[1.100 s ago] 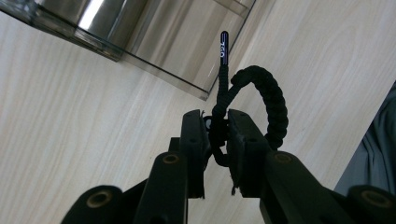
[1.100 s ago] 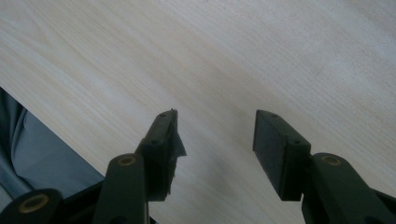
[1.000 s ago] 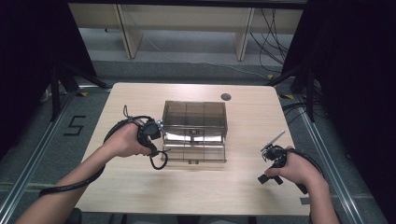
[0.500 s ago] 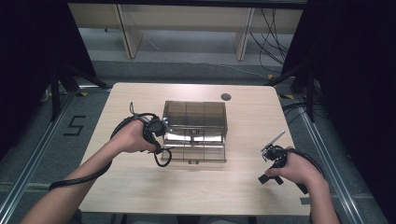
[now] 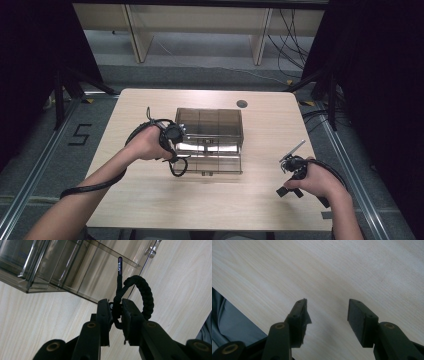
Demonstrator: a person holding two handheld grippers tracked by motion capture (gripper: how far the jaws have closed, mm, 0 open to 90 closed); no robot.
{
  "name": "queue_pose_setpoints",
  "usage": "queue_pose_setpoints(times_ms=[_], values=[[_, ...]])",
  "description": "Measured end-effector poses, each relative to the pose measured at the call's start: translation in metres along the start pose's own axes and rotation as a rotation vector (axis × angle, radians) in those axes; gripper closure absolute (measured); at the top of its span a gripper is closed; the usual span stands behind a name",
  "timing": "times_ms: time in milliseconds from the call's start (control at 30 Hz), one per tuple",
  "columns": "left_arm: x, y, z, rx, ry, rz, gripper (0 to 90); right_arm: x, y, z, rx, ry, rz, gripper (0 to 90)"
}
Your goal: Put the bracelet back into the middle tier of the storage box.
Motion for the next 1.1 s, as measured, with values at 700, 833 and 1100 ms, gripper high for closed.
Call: queue_pose_setpoints(times_ms=[700, 833, 1100], values=[[-0.007, 0.006, 0.018, -0.013, 0.017, -0.008, 76.5, 0.0, 0.0, -0.001, -0.001, 0.001, 0.003, 51.0], [-0.009, 0.006, 0.02, -0.01, 0.011, -0.004, 76.5, 0.001, 0.0, 0.0, 0.004, -0.011, 0.004, 50.9], [-0.013, 0.009, 0.023, -0.024, 0.01, -0.001, 76.5, 0.0, 0.001, -0.001, -0.006, 0.002, 0.002, 50.9]])
Point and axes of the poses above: each handheld gripper's, and its own axes: y roughly forward along the jaws, z roughly out of its top, x roughly to its right, the point moved 5 cm from there along y, roughly forward along the jaws, and after that the axes turned 2 degrees about -z, right-handed, at the moved point
